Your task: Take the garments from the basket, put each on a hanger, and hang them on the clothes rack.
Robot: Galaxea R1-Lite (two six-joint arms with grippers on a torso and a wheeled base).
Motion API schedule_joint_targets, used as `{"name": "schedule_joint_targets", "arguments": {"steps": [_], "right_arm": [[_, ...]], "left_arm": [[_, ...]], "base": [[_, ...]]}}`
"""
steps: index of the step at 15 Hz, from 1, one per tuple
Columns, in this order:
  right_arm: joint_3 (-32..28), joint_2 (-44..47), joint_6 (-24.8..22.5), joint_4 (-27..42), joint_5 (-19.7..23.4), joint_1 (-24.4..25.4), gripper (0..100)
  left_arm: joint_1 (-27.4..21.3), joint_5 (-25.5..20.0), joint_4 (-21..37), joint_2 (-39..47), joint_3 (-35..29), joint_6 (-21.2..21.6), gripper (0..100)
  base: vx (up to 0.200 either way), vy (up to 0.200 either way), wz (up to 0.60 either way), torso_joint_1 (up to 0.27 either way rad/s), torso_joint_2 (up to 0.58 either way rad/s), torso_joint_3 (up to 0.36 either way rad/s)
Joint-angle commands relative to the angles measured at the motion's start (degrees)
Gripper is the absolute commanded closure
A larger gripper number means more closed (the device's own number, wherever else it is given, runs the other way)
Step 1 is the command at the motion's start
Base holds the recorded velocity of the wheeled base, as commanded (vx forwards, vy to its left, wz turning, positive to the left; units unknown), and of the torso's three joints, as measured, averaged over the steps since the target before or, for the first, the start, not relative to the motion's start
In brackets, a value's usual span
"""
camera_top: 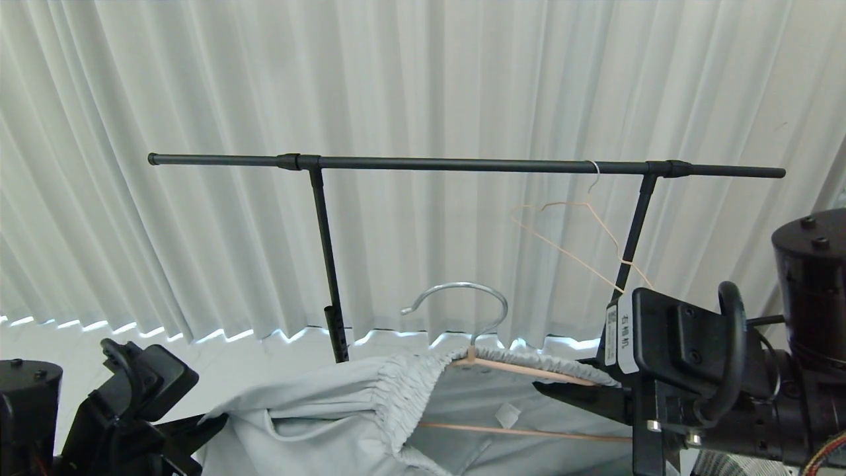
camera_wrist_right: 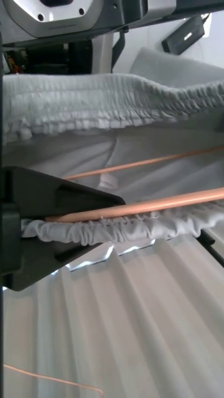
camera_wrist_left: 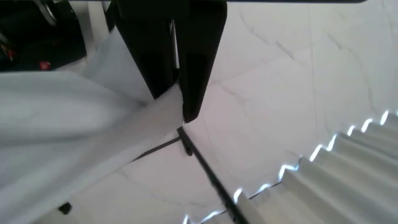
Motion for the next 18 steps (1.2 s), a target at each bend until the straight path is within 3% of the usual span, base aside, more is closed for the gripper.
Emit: {"name": "schedule_joint_targets", "arguments": {"steps": [1,4,10,11,15,16,18], "right_arm": [[-0.1,-0.1,0.0,0.7,0.0,-0.2,100],[-0.2,-1.0,0.1,1.9,-0.2,-0.5,100],[-0.4,-0.9,0.3,1.9,-0.9,-1.0,100],[-0.5,-0.8,0.6,1.8,-0.9,-1.0,100],[-1.5,-0.6,1.3,2.1,-3.2,-4.1,100],[-2.1,-0.3,3.5,2.7,-5.7,-5.5,100],[-5.6,0.7,13.1,7.8,-9.5,-6.3,100]], "left_arm": [[5.4,0.0,0.0,1.6,-0.7,0.0,100],[9.8,0.0,0.0,2.5,-1.1,0.0,100],[8.4,0.0,-0.1,1.8,-1.1,0.5,100],[8.3,0.0,-0.1,1.6,-1.0,0.5,0],[7.0,0.0,-2.7,0.7,-0.8,0.2,0],[6.5,0.0,-2.9,-0.1,-0.8,0.2,0],[6.4,0.0,-2.9,-1.5,-0.8,0.2,0]], "base": [[0.0,0.0,0.0,0.0,0.0,0.0],[0.0,0.0,0.0,0.0,0.0,0.0],[0.0,0.0,0.0,0.0,0.0,0.0],[0.0,0.0,0.0,0.0,0.0,0.0],[0.0,0.0,0.0,0.0,0.0,0.0],[0.0,0.0,0.0,0.0,0.0,0.0],[0.0,0.0,0.0,0.0,0.0,0.0]]}}
